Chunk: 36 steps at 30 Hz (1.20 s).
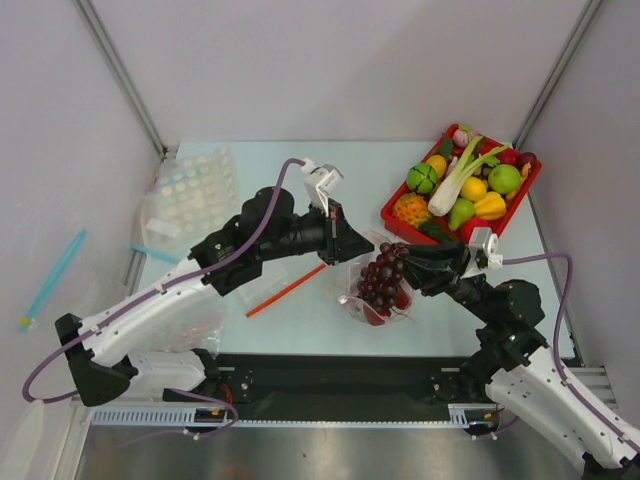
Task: Place the food in the zip-top bag and seal the zipper
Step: Place the fake fruit in the zipper food storage bag.
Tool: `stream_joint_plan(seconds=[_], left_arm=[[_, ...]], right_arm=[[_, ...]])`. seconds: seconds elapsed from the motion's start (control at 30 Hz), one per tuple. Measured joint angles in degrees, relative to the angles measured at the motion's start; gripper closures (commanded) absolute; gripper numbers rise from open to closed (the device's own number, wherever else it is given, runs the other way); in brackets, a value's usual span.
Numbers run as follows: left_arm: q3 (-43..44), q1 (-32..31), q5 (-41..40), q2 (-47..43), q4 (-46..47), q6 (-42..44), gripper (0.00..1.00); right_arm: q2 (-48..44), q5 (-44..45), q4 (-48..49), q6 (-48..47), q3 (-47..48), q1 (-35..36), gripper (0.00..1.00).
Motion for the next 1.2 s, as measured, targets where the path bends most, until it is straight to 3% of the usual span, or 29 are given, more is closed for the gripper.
stream_joint_plan(seconds=[0.43, 0.6, 0.8, 0.9, 1.03, 1.13, 1.2], left_arm=[[2.38, 2.29, -1.77, 0.02, -4.28, 0.26, 1.0], [2.4, 2.34, -4.46, 0.04, -6.16, 0.9, 1.0], [2.51, 2.47, -7.5, 0.52, -8.57, 2.25, 1.0], [2.51, 2.56, -9.88, 0.55, -9.7, 2.91, 1.0], [2.51, 2.56, -12.92, 0.55, -10.23, 3.34, 1.0], [2.51, 2.56, -15.45, 0.46, -10.36, 3.34, 1.0], [2.51, 2.56, -16.74, 0.28, -10.38, 3.37, 1.0]], right_arm=[[6.32, -3.08, -1.36, -1.44, 0.81, 1.68, 0.92], [11.39, -0.87, -4.72, -5.22, 3.91, 7.37, 0.91], [19.23, 7.96, -11.37, -10.86, 10.36, 15.17, 0.87], [21.09, 11.15, -13.64, -12.22, 11.8, 16.13, 0.78], [19.96, 13.49, -15.96, -13.0, 11.8, 16.17, 0.79], [18.05, 14.91, -16.79, -13.35, 11.8, 16.15, 0.69], [17.09, 15.74, -17.05, -13.35, 11.8, 16.17, 0.53]])
